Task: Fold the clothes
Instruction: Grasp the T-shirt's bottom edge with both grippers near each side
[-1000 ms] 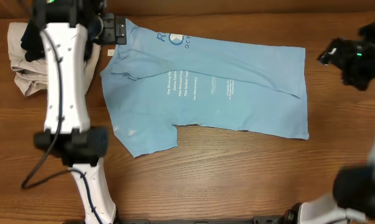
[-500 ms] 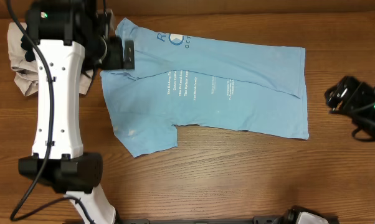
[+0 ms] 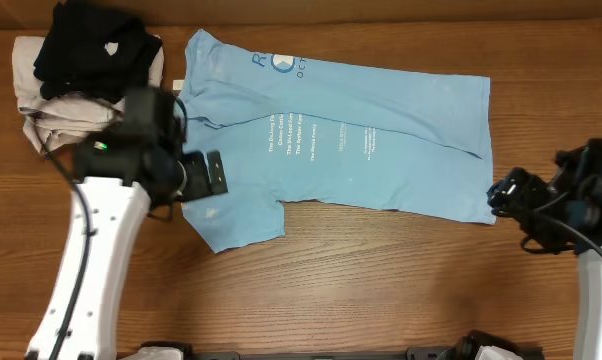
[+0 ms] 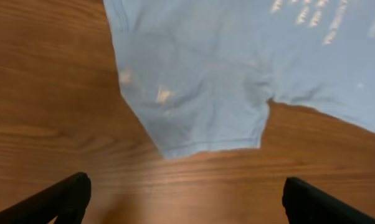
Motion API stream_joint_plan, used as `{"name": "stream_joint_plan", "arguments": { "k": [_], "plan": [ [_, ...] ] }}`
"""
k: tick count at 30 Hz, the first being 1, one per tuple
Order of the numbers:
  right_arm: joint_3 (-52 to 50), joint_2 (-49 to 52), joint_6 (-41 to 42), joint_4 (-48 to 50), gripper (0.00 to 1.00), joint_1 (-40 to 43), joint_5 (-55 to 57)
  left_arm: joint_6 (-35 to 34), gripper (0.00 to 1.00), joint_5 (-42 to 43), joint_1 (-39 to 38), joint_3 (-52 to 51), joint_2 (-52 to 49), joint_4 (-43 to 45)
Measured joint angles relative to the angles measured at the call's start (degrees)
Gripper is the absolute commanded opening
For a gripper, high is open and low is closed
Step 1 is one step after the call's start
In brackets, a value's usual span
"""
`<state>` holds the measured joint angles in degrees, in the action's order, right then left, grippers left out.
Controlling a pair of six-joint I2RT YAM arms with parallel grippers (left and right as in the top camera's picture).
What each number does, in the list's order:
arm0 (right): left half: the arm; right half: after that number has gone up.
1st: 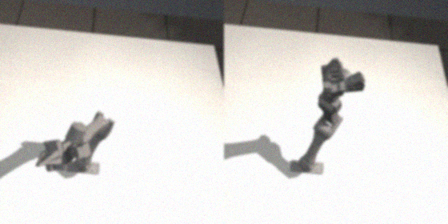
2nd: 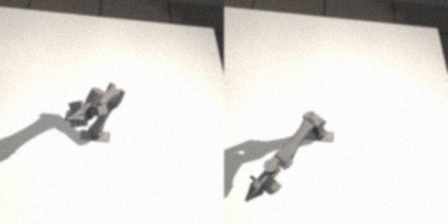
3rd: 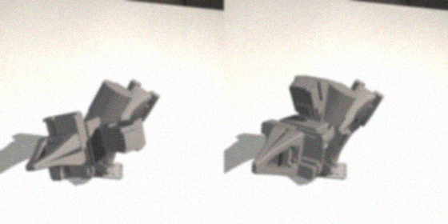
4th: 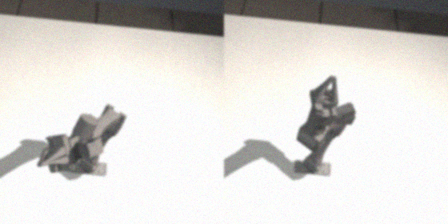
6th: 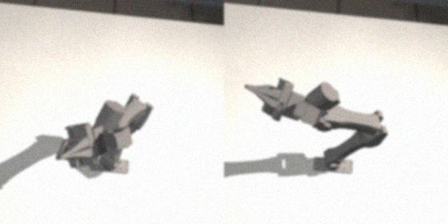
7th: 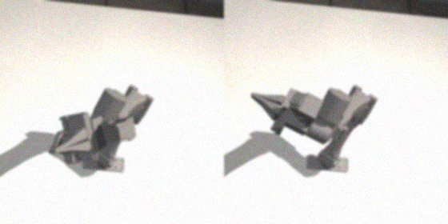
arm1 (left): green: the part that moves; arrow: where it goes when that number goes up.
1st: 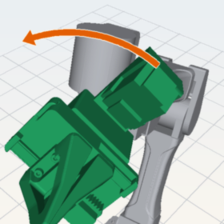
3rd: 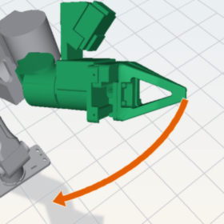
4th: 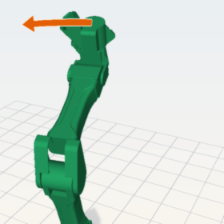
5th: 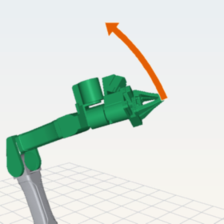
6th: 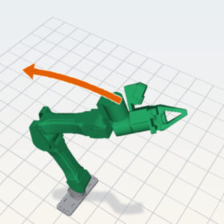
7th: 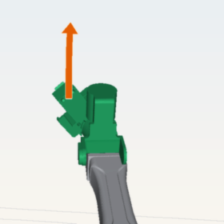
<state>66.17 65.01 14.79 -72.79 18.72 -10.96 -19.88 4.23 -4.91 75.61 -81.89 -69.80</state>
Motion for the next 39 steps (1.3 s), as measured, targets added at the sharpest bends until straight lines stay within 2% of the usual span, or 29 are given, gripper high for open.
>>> {"name": "stream_joint_plan", "arguments": {
  "k": [5, 11, 21, 24, 28, 30, 33, 37, 39],
  "plan": [
    [-4.4, 0.0, 0.2, 4.0, 0.83, 0.0, 0.0, -3.8, 0.98, 0.1, 0.0, -15.3, -1.9, 12.5],
    [-6.7, 0.0, 0.2, 6.6, 0.81, 0.0, 0.0, -5.1, 0.95, 0.1, 0.0, -23.2, -2.9, 21.8],
    [-9.0, 0.9, 0.2, 9.0, 0.8, 0.0, -0.3, -5.7, 0.86, 1.5, 0.0, -26.3, -13.1, 24.5],
    [-9.7, 1.6, 0.2, 9.2, 0.8, 0.0, -0.5, -6.1, 0.76, 1.2, 0.0, -25.7, -14.1, 24.2],
    [-10.1, 2.1, 0.3, 9.3, 0.79, 0.0, -0.6, -6.9, 0.45, 0.9, 0.2, -24.5, -15.9, 24.3],
    [-10.1, 2.1, 0.5, 9.4, 0.78, 0.0, -0.7, -7.3, 0.34, 1.1, 0.2, -24.0, -16.4, 25.0],
    [-10.1, 2.1, 0.9, 9.9, 0.76, 0.0, -0.7, -6.8, 0.05, 1.6, 0.2, -23.6, -16.8, 26.0],
    [-10.1, 2.8, 1.3, 11.1, 0.68, 0.0, -0.6, -6.6, 0.04, 3.8, 0.4, -23.2, -17.2, 27.9],
    [-10.1, 3.8, 1.6, 12.2, 0.55, 0.0, -0.7, -6.3, 0.04, 4.7, 0.4, -22.5, -17.6, 27.8]
  ]
}}
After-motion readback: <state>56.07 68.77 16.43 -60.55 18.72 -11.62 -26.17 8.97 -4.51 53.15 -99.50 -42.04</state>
